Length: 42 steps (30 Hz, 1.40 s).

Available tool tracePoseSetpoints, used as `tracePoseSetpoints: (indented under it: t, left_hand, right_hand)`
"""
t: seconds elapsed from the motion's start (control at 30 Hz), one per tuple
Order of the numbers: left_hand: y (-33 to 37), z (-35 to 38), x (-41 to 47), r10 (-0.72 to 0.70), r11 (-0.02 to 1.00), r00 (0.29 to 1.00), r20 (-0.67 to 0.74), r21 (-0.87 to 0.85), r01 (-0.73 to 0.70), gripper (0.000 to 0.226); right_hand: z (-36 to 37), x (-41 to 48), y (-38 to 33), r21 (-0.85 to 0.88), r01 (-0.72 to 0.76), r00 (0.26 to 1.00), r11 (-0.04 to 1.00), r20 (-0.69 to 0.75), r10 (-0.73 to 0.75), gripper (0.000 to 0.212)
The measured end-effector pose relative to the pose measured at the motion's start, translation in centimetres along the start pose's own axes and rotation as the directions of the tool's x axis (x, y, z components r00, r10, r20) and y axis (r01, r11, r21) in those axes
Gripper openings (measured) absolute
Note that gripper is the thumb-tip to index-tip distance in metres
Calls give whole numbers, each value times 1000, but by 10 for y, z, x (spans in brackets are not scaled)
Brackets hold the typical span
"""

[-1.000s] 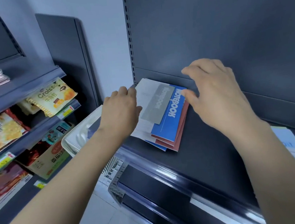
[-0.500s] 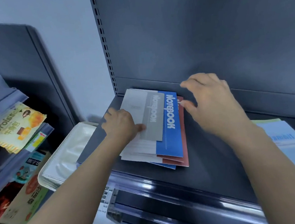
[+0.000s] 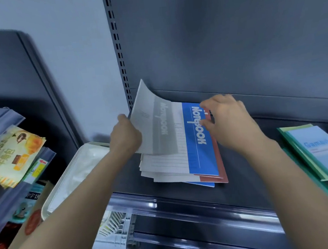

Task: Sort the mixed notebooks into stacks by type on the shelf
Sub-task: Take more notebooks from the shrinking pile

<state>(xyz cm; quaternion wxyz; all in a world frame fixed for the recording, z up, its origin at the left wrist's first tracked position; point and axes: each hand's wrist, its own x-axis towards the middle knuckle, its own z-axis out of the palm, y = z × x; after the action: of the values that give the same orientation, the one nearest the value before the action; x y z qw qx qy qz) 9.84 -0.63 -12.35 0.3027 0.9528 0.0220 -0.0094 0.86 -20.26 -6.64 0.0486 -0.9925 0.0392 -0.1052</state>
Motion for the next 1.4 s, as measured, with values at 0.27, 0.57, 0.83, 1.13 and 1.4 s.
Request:
tracePoseSetpoints:
  t: [0.27,0.57,0.83,1.13,1.4]
  left_hand:
    - [-42,-50,-3,-36,983,977,-209,-184,-3,11]
    - [-66,-77,-15,-24,970,972,-232,-242,-34,16]
    - [-59,-79,-17,21,957,980,-196,-281,-77,10]
    - [-10,-53,-20,236,843,965,-115,-470,-262,8]
    - [61,-3,-56,449,701,889,-89,-582,-412,3]
  right_hand:
    - [53,30,-34,165,-168,971,972,195,135,34]
    - [76,41,-25,3,-502,785,865,421,454,69]
    - [76,37,-16,276,-658,753,700,215,622,37]
    - [5,-11,4,502,-468,757,727,-197,623,22]
    - [-29,-87,57,534,-487,608,691,-361,707,18]
